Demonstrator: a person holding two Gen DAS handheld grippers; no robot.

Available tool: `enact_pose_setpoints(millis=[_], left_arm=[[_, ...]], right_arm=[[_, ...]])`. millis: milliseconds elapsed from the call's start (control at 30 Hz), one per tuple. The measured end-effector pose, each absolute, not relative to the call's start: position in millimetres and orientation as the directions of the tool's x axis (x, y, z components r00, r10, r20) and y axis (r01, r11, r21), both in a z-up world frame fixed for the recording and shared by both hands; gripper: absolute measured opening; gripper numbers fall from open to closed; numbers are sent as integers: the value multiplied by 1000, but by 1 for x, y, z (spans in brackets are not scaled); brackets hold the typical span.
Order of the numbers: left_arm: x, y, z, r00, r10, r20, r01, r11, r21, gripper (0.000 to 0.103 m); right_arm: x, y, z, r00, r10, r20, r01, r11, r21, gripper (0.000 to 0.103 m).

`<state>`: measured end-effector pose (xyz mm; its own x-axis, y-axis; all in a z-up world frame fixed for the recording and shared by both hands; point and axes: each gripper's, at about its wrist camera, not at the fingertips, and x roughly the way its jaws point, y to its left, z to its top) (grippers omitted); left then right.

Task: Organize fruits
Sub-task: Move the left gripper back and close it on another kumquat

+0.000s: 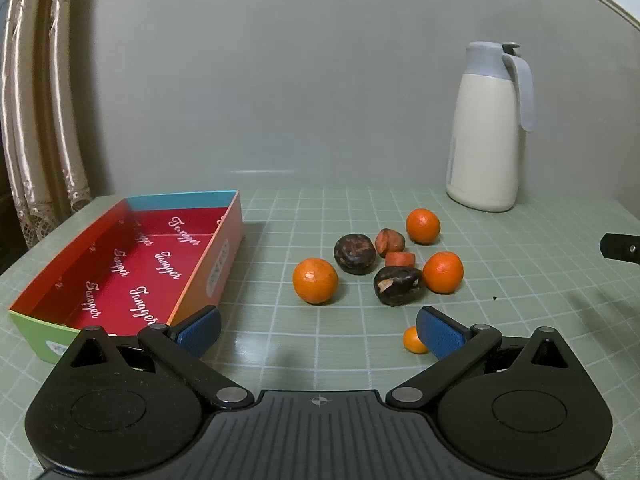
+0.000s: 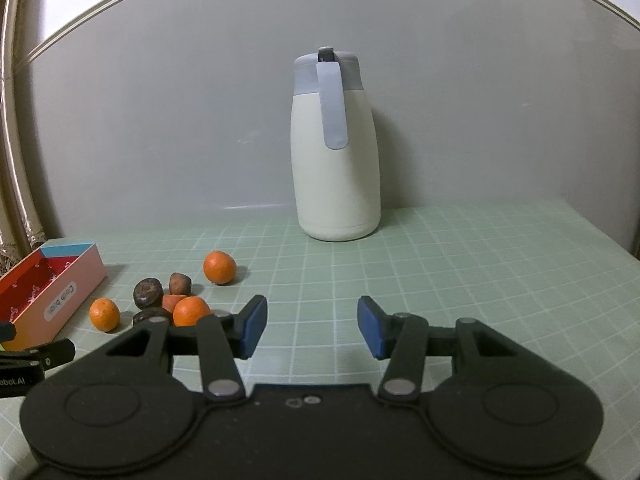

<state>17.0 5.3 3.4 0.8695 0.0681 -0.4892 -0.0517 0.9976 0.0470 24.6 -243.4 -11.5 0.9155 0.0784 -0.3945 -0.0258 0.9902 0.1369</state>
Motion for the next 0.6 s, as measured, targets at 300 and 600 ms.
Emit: enact_pose_setpoints(millis=[300, 600], left_arm=[[20, 0, 2, 867, 69, -493, -50, 997, 52, 103], [27, -14, -5, 856, 42, -515, -11, 998, 63, 102]], right_arm=[[25, -245, -12, 915, 75, -395, -22, 990, 137, 49], [24, -251, -14, 914, 64, -400, -10, 991, 136, 49]])
